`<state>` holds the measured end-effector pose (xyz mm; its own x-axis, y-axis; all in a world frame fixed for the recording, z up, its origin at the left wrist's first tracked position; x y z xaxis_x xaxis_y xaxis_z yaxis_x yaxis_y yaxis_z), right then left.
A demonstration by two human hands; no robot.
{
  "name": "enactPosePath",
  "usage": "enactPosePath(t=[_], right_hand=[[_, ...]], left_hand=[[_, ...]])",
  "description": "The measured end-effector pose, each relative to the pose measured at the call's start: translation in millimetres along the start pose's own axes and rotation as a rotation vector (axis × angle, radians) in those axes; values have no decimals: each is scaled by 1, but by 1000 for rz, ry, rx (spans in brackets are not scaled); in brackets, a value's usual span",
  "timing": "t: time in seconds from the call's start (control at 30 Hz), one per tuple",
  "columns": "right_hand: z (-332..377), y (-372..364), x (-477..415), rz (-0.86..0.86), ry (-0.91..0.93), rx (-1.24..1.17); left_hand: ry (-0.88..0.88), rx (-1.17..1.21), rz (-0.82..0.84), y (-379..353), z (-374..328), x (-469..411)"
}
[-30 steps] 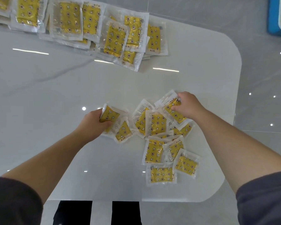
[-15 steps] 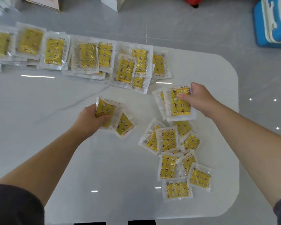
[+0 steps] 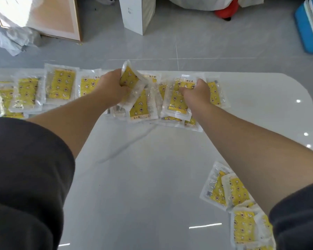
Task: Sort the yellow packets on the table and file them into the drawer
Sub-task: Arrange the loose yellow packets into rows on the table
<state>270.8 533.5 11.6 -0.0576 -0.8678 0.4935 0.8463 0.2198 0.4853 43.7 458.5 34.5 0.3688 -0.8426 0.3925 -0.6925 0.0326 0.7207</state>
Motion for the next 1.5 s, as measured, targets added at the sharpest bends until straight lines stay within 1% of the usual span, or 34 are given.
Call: enactPosePath(t=[0.13, 0.23, 0.3, 0.43, 0.5, 0.6, 0.67, 0.73, 0.87, 0.97, 1.17, 1.3, 1.4, 1.5], right_hand=[[-1, 6, 6, -125, 77, 75], [5, 10, 18, -129, 114, 82], [16, 7, 26, -83, 111, 72], [43, -32, 36, 127, 27, 134], [56, -61, 43, 196, -13, 136], [70, -106, 51, 221, -3, 120], [74, -125, 54, 198, 41, 135], [76, -131, 59, 145, 104, 226], [65, -114, 87, 38, 231, 307], [47, -90, 112, 41, 299, 382], [-12, -36, 164, 235, 218, 408], [-59, 6, 186, 303, 160, 442], [-108, 47, 193, 385, 93, 509], [-157, 97, 193, 424, 24, 533]], left_hand=[[-39, 18, -139, -1, 0, -5], [3, 65, -234, 19, 8, 2], [86, 129, -259, 39, 25, 7], [267, 192, -337, 76, 74, 11], [349, 134, -338, 83, 93, 11], [389, 39, -333, 83, 111, 7], [412, 7, -316, 83, 118, 6], [414, -9, -311, 83, 122, 11], [296, 39, -341, 80, 114, 50], [203, 99, -280, 66, 101, 84], [152, 234, -107, 16, 58, 153], [158, 194, 21, -40, 29, 201], [178, 142, 170, -97, 5, 245], [231, 104, 273, -153, -21, 282]])
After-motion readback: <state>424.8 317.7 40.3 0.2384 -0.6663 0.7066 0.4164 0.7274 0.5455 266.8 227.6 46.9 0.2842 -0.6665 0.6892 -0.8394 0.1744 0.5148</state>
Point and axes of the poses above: each hand's wrist, its own x-axis away from the middle knuckle, its own y-axis out of the back of the hand, z = x × y, the point moved 3 cm from there along -x, towards the middle knuckle, and after that the axes turned 1 degree about -z, right-handed, at the moved point
